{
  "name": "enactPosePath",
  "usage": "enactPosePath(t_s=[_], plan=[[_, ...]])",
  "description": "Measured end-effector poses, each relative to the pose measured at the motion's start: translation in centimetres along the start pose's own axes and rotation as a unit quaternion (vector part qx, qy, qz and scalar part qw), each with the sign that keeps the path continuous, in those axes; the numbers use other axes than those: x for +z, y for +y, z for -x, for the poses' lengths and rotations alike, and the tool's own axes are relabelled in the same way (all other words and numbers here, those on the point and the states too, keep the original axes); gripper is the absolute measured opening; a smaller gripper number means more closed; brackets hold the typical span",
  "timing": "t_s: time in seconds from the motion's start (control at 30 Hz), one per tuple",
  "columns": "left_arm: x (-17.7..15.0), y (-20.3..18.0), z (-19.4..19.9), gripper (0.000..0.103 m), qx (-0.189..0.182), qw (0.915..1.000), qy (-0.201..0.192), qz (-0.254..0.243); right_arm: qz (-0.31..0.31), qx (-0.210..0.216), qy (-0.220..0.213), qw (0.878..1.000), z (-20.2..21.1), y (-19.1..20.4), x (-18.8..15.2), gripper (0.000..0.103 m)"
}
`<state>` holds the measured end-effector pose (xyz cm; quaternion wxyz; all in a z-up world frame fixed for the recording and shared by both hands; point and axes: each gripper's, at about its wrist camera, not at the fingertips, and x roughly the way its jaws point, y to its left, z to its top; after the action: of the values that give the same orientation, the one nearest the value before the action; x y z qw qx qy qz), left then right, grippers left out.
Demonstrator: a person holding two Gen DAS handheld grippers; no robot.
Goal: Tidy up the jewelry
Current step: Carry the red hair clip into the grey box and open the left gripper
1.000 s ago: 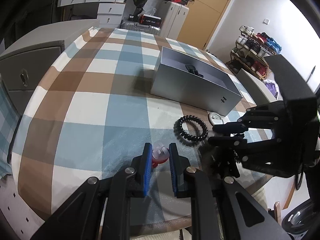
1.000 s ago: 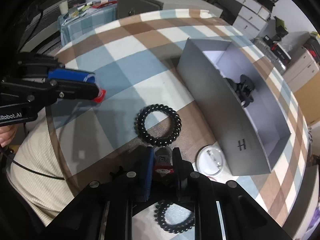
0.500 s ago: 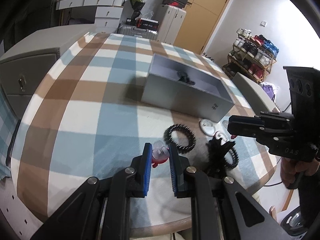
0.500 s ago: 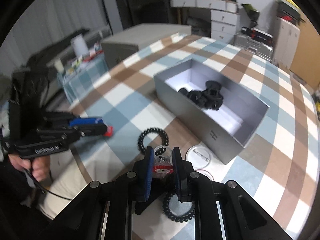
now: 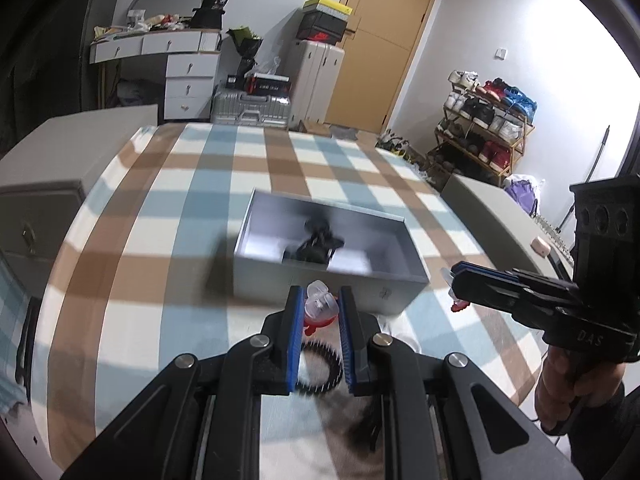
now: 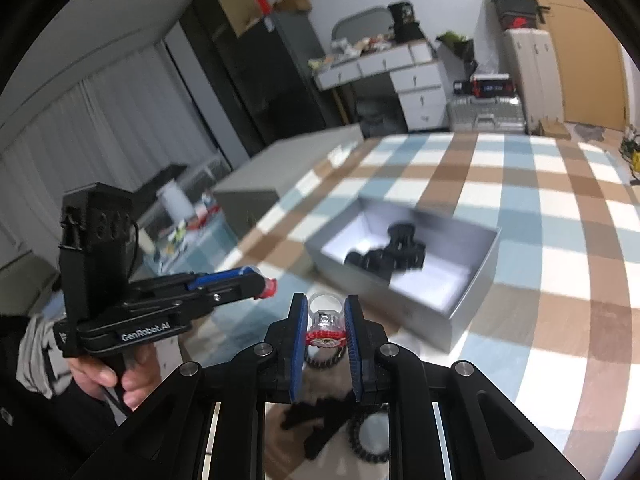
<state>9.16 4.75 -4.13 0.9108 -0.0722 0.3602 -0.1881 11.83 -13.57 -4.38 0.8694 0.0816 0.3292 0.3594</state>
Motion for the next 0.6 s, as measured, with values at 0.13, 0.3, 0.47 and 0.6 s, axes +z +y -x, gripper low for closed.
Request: enactPosePath(t_s=[0.13,0.3,0.47,0.6], plan=[[1.6,-0.3,-0.9,0.012,-0.002,0.9999,-0.009,-0.006,-0.01,-0.008,-0.03,0.999,0.5,-1.0,1.3,0.018],[3.2,-0.9,-2.1,0.012,-0.009,0.9998,-0.012,-0.016,-0.023,-0.028,-0.054,0.998,0.3,-2.4,2.5,0.018],[4.3,-1.7,-3.7,0.012,-0.02,0.9994,-0.005,-0.028,-0.022,-0.049,-0.069,0.996,-0.2,-3.3,3.1,0.018],[4.8,-2.0,-5.4,0.012,-0.036,0.9988,0.011,-0.03,-0.024,-0.057,-0.074,0.995,-0.8,-4.2,3.8,0.018]])
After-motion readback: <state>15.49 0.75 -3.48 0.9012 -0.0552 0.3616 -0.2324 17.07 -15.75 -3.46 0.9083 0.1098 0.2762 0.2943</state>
